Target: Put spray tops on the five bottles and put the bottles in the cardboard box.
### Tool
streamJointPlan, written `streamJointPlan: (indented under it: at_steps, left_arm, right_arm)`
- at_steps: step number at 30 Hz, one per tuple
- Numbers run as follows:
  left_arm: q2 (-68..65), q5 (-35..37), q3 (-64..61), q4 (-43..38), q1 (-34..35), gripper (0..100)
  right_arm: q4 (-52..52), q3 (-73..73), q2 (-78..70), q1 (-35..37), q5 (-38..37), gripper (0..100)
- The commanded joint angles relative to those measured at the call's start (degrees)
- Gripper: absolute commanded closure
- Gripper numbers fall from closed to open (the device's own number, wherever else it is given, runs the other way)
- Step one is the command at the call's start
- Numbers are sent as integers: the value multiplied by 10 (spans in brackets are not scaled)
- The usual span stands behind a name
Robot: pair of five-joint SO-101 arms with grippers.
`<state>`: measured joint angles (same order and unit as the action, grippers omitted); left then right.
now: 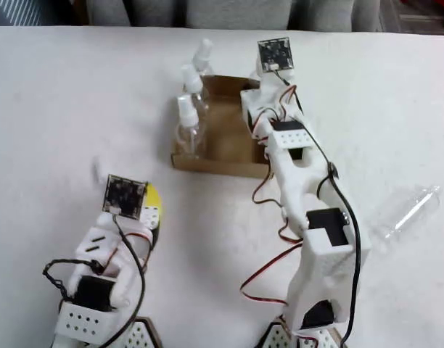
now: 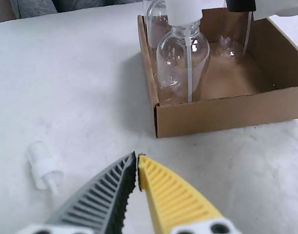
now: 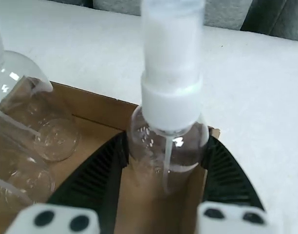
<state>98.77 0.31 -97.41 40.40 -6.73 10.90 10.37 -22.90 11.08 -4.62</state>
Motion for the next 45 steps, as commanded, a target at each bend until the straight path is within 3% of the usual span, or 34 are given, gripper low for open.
streamJointPlan:
  at_steps: [1, 6, 13, 45]
  left_arm:
    - [10, -4, 2, -14, 4, 979]
    - [10, -4, 2, -14, 4, 979]
    - [10, -4, 2, -14, 4, 979]
    - [10, -5, 2, -14, 3, 979]
  right_arm:
    - [0, 13, -3, -6, -5, 850]
    - [0, 13, -3, -7, -5, 842]
    - [0, 11, -20, -6, -10, 690]
    - [5, 10, 38, -3, -5, 687]
